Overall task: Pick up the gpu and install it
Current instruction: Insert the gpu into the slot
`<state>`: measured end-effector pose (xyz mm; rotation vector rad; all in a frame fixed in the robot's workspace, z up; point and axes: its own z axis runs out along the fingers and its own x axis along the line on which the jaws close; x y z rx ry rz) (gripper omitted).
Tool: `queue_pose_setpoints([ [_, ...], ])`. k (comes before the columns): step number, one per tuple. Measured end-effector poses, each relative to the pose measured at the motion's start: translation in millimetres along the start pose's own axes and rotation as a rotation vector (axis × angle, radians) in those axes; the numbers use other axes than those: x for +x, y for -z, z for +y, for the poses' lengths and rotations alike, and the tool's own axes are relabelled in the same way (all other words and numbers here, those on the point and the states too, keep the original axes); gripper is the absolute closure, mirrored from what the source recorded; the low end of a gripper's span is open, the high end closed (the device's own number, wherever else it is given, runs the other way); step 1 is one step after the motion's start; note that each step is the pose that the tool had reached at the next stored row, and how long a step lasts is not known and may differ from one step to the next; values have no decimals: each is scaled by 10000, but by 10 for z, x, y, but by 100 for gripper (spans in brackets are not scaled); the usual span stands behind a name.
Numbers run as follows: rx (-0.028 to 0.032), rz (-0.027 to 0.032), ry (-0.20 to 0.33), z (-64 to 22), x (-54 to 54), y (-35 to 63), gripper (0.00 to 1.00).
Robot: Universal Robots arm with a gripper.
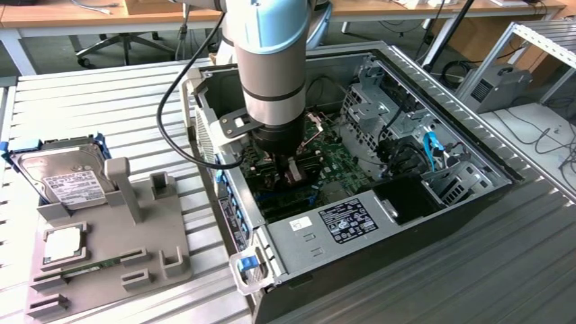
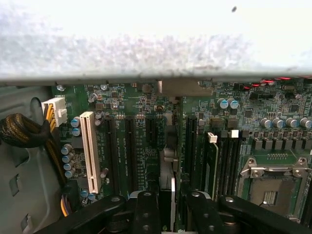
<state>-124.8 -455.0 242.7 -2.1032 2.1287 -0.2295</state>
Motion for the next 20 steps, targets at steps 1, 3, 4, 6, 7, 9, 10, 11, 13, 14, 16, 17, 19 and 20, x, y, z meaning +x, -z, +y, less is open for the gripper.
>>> queue_pose_setpoints([
  [1,3,-4,-1,0,-1,-2,73],
  [3,1,-1,1,0,0,-1,67],
  [4,-1,1,1,0,0,0,67],
  [6,-2,3,2,0,0,1,61],
  [7,-2,2,1,0,0,1,61],
  [9,-3,5,2,-1,1,7,61],
  [10,-3,5,2,-4,1,22,61],
  [11,0,3,1,-13,1,63,61],
  [13,5,2,2,-36,2,173,61],
  [14,4,3,2,-47,1,221,61],
  [16,5,3,1,-65,0,312,61],
  [17,6,3,2,-75,-1,356,61],
  [19,5,2,2,-94,-4,448,61],
  [20,6,2,1,-103,-6,489,61],
])
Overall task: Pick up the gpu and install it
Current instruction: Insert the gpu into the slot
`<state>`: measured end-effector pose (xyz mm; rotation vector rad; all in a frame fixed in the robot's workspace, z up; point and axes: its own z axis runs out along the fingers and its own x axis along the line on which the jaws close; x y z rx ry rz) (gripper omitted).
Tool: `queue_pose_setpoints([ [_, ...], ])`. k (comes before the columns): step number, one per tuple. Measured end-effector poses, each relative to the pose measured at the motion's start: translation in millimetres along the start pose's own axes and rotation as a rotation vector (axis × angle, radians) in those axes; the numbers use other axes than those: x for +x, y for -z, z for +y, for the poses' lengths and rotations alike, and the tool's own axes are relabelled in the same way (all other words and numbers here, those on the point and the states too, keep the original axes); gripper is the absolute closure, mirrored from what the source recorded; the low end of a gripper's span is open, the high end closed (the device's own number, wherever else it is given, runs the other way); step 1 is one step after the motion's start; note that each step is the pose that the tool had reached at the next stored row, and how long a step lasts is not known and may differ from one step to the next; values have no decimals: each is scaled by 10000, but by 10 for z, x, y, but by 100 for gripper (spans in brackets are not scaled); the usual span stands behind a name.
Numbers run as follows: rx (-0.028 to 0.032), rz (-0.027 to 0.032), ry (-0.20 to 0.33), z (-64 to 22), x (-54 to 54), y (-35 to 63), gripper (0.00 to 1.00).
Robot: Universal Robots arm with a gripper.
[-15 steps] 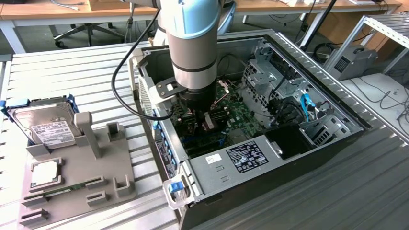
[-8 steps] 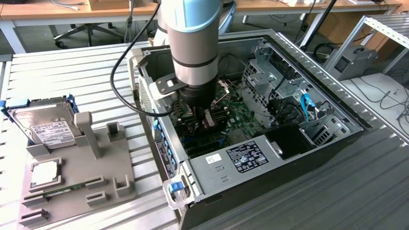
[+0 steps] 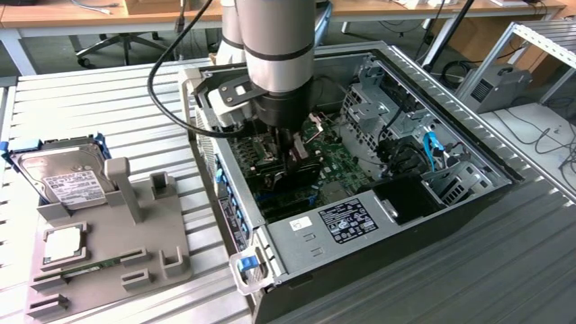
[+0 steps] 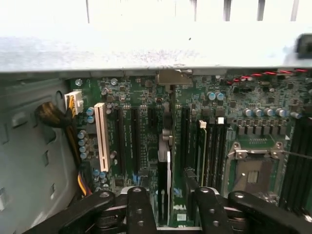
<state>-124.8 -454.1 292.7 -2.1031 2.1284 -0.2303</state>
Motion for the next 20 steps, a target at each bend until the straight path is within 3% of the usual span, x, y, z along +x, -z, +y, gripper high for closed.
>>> queue_pose_setpoints([
  [2,-4,2,0,-24,-3,42,62],
  [3,-18,-2,-1,-46,-5,38,69],
  [4,-52,1,1,-75,-6,34,69],
  [5,-121,0,1,-126,-7,23,75],
  [6,-194,-4,0,-182,-8,12,75],
  [7,-230,-7,1,-210,-9,6,87],
  [8,-299,-16,-1,-268,-11,-7,87],
  [13,-510,-66,-9,-469,-17,-49,89],
  [16,-621,-147,-24,-580,-19,-73,89],
  [18,-669,-205,-33,-647,-20,-85,89],
  [20,-671,-213,-34,-663,-20,-88,89],
])
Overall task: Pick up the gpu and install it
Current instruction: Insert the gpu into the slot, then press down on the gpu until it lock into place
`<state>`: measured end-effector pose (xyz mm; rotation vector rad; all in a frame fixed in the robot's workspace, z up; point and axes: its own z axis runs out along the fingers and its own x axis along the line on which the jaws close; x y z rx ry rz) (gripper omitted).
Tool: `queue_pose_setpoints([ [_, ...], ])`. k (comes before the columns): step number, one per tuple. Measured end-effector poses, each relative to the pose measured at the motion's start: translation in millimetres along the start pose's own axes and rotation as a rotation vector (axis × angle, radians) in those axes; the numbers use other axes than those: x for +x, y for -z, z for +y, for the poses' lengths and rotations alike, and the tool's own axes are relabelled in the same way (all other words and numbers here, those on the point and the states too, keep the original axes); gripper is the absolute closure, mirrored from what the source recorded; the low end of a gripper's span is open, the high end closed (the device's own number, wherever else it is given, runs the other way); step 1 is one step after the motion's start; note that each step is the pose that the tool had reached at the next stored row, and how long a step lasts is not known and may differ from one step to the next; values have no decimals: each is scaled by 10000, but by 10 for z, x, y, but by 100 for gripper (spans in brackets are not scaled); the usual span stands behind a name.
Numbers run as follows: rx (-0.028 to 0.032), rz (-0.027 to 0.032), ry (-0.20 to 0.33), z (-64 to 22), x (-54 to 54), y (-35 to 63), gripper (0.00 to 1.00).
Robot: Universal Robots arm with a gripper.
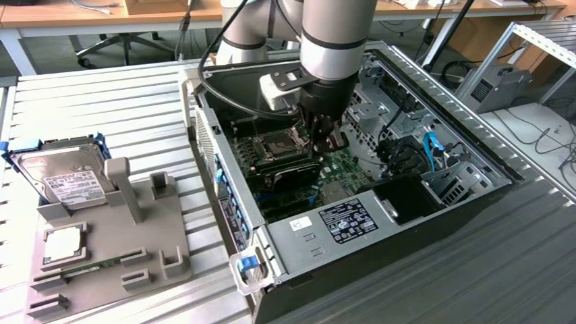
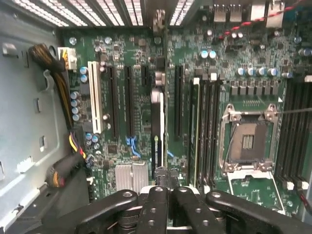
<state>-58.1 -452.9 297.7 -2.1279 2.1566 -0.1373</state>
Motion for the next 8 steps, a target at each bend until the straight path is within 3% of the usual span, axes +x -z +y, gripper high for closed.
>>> queue_pose_setpoints([
  [8,-2,2,-1,-4,-1,0,89],
])
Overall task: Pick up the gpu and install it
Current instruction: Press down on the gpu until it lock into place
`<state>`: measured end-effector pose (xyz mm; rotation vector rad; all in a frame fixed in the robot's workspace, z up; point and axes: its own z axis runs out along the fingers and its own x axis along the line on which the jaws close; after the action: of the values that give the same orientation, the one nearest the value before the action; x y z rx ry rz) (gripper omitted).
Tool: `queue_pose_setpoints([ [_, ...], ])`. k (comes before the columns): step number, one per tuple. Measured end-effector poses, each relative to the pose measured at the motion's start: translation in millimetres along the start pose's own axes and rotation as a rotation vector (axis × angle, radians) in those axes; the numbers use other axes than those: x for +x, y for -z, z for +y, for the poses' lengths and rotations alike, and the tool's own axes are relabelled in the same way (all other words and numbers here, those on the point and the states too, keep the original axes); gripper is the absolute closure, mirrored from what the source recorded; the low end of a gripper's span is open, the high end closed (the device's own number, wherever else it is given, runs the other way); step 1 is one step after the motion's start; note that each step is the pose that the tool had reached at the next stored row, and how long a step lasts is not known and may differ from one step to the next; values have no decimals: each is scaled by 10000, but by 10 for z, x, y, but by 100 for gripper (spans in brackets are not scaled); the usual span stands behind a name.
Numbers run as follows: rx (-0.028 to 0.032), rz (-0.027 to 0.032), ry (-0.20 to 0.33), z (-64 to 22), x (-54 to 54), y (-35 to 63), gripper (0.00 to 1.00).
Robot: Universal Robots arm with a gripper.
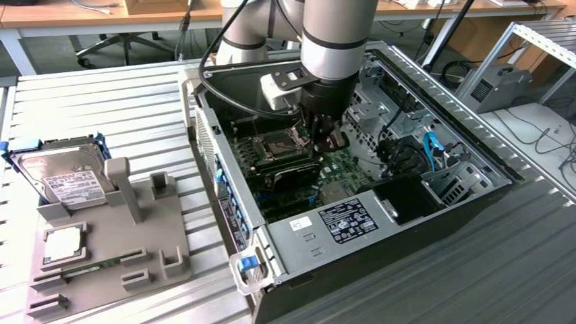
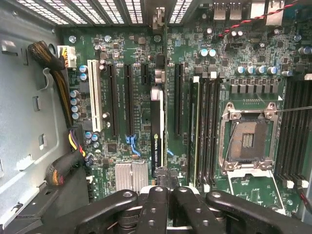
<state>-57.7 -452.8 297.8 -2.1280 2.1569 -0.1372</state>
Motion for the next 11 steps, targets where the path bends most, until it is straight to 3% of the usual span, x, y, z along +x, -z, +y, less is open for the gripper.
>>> queue_pose_setpoints([
  [1,-1,0,0,0,0,0,89],
  [2,-91,-1,0,-1,-1,-4,89],
  [3,-242,4,-1,-1,0,-5,89],
  [5,-796,14,-9,1,0,-9,89],
  [6,-1036,16,-12,1,0,-11,89],
  [7,-1215,21,-15,0,0,-11,89],
  [8,-1434,24,-18,0,0,-12,89],
  [9,-1613,26,-21,0,0,-15,89],
  [10,-1732,28,-22,1,0,-19,89],
  [11,-1778,30,-22,3,0,-26,89],
])
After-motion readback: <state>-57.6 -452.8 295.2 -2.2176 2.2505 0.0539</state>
